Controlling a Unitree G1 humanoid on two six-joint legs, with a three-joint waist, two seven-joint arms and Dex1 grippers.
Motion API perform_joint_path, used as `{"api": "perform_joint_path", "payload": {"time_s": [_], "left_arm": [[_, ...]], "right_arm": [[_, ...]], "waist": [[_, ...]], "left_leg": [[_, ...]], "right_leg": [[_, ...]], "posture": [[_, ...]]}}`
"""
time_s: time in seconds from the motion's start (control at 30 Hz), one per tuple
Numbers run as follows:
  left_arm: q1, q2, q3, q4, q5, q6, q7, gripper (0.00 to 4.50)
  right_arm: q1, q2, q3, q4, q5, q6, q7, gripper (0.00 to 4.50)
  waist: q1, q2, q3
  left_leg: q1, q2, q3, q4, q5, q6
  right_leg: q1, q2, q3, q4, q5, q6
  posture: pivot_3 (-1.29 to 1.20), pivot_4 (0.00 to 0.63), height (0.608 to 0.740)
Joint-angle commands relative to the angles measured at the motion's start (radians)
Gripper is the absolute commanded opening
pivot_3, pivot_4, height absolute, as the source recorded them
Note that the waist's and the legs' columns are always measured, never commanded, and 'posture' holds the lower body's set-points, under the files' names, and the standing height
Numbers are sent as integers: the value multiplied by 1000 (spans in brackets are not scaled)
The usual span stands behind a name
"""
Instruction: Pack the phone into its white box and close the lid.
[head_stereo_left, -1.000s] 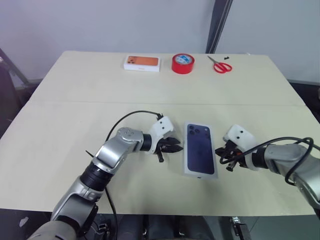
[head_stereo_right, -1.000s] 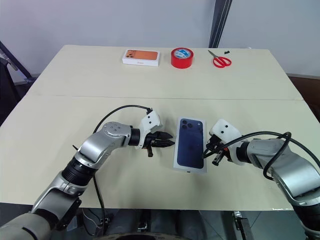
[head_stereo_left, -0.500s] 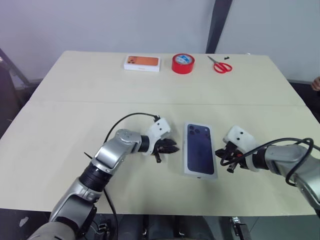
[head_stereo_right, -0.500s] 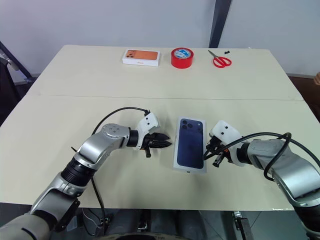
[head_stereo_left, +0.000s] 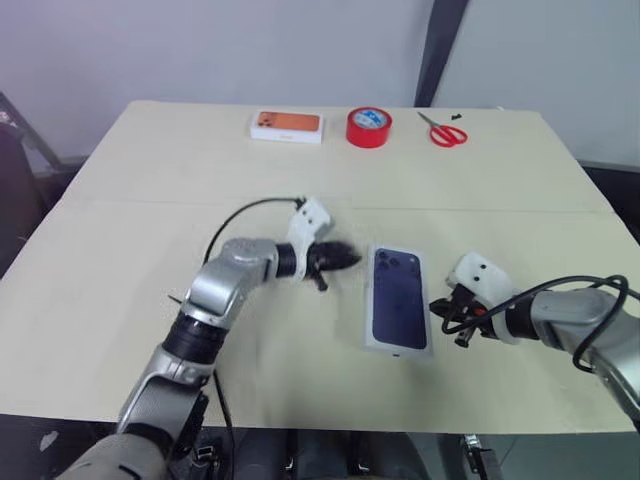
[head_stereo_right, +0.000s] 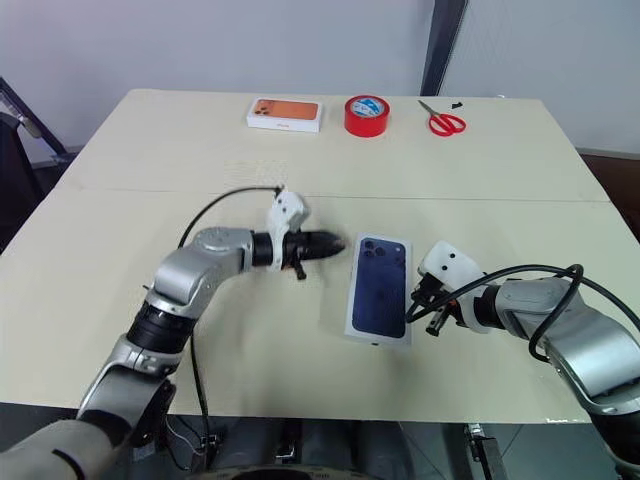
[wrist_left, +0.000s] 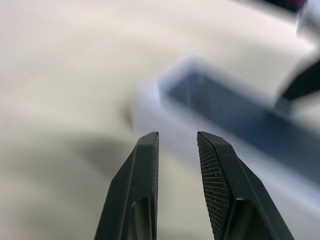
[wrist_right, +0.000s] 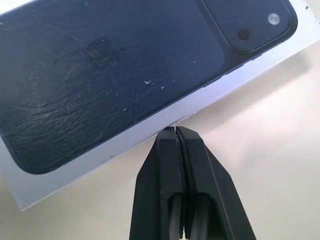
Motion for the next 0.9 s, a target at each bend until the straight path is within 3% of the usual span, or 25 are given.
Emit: {"api": "perform_joint_path", "payload": {"time_s": [0.03, 0.27, 0.57, 0.77, 0.9], "left_arm": [[-31, -29, -11, 6, -8, -11, 7, 1272], [-40, -15, -203, 110, 146, -96, -16, 1272], [-21, -26, -227, 137, 169, -115, -38, 1272], [-11, -31, -222, 135, 169, -109, -44, 1272], [-4, -37, -225, 135, 174, -106, -41, 1272]], "right_arm": [[-11, -12, -34, -27, 8, -13, 7, 40], [-12, -5, -28, -29, 4, -13, 4, 40], [7, -24, -57, -36, 6, -32, 19, 40], [66, -24, -165, -118, 123, -44, 123, 40], [116, -9, -90, -190, 136, -36, 103, 40]], "waist": [[0, 0, 0], [-1, 0, 0], [0, 0, 0], [0, 0, 0], [0, 0, 0]], "left_leg": [[0, 0, 0, 0, 0, 0], [0, 0, 0, 0, 0, 0], [0, 0, 0, 0, 0, 0], [0, 0, 0, 0, 0, 0], [0, 0, 0, 0, 0, 1]], "right_leg": [[0, 0, 0, 0, 0, 0], [0, 1, 0, 0, 0, 0], [0, 0, 0, 0, 0, 0], [0, 0, 0, 0, 0, 0], [0, 0, 0, 0, 0, 0]], "posture": [[0, 150, 719], [0, 150, 719], [0, 150, 719], [0, 150, 719], [0, 150, 719]]}}
